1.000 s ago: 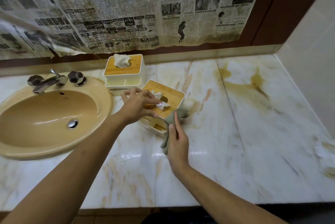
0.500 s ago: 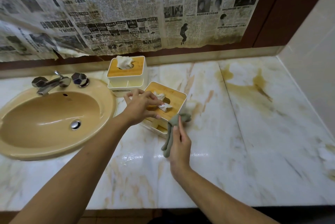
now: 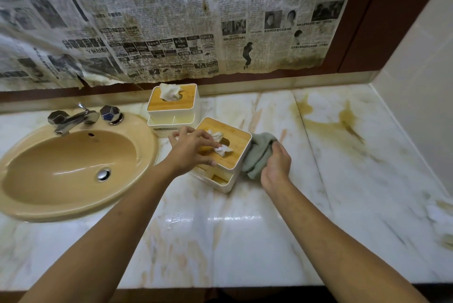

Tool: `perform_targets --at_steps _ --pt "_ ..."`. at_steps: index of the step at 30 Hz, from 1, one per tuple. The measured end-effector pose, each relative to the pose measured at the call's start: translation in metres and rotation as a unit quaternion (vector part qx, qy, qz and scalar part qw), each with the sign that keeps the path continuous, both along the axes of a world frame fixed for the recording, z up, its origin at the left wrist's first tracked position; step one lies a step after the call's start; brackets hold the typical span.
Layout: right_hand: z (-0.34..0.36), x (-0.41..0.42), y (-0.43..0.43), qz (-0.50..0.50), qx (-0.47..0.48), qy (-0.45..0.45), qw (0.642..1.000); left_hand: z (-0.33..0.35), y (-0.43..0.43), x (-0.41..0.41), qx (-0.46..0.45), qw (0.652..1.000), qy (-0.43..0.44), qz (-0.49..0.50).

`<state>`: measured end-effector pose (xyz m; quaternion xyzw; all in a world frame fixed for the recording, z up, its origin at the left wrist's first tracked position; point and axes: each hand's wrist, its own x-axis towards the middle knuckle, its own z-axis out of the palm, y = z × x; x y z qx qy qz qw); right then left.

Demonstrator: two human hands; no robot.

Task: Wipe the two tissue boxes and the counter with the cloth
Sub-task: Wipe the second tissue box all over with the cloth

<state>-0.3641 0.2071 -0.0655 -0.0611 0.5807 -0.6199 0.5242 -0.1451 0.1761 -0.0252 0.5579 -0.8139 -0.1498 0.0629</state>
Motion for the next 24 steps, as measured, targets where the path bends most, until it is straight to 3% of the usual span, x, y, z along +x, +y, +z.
perform_targets --at_steps 5,10,13,19,24 --pt "0.006 -0.031 0.02 -0.015 -0.016 -0.017 1.0 0.01 0.002 0.0 0.013 0.997 0.061 0.035" --pt "0.022 -0.044 0.024 0.023 -0.064 0.007 0.998 0.027 -0.001 -0.021 -0.051 0.977 0.172 0.114" --pt "0.029 -0.045 0.022 0.047 -0.085 0.03 0.995 0.025 0.004 -0.051 -0.066 0.991 0.086 0.08" --pt "0.034 -0.045 0.022 0.073 -0.103 0.057 0.99 0.004 0.01 -0.098 -0.055 0.974 -0.142 0.167" --pt "0.034 -0.052 0.024 0.088 -0.097 0.063 0.989 0.003 0.01 -0.09 -0.071 0.975 -0.134 0.163"
